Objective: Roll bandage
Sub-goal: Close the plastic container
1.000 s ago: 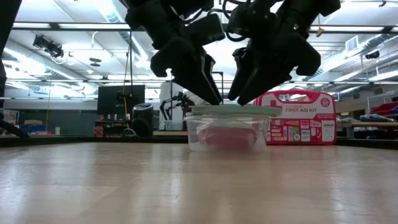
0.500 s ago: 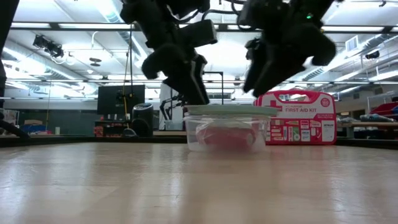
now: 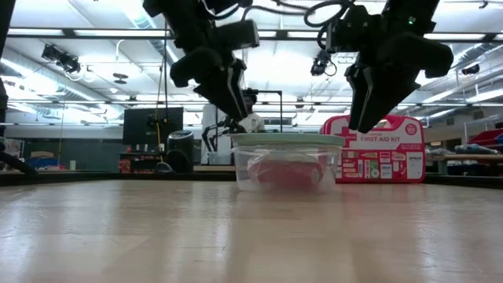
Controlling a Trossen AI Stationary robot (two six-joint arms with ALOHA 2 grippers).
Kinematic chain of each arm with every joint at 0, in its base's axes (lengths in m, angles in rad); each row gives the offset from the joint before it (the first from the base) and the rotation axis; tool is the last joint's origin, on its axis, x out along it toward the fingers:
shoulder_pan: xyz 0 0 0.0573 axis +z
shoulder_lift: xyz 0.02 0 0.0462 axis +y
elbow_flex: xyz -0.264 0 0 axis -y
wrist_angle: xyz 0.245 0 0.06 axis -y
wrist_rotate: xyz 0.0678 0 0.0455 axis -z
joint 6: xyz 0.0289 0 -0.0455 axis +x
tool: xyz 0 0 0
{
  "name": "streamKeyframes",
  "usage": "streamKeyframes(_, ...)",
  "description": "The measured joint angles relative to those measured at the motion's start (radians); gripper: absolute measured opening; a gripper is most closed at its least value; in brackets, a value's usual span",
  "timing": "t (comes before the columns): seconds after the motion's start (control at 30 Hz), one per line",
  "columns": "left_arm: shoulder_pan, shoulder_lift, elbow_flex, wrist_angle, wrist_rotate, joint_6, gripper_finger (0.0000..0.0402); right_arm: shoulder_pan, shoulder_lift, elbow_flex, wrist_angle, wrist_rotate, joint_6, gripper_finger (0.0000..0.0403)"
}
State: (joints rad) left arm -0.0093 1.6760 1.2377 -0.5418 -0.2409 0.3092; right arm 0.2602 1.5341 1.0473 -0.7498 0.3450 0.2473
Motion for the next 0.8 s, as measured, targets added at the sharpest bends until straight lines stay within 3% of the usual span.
streamKeyframes(0.33, 0.075, 0.000, 0.000, -0.120, 0.009, -0.002, 0.0173, -0.011, 0.000, -0.034, 0.028, -0.051, 0.081, 0.0208)
streamKeyframes(0.53, 0.110, 0.000, -0.076, -0.055, 0.062, -0.004, 0.0173, -0.047, 0.001, -0.084, 0.107, -0.054, 0.109, 0.0208)
streamKeyframes(0.8, 0.113, 0.001, -0.175, 0.158, 0.130, -0.007, 0.0173, -0.115, 0.001, -0.088, 0.125, -0.056, 0.066, 0.0208)
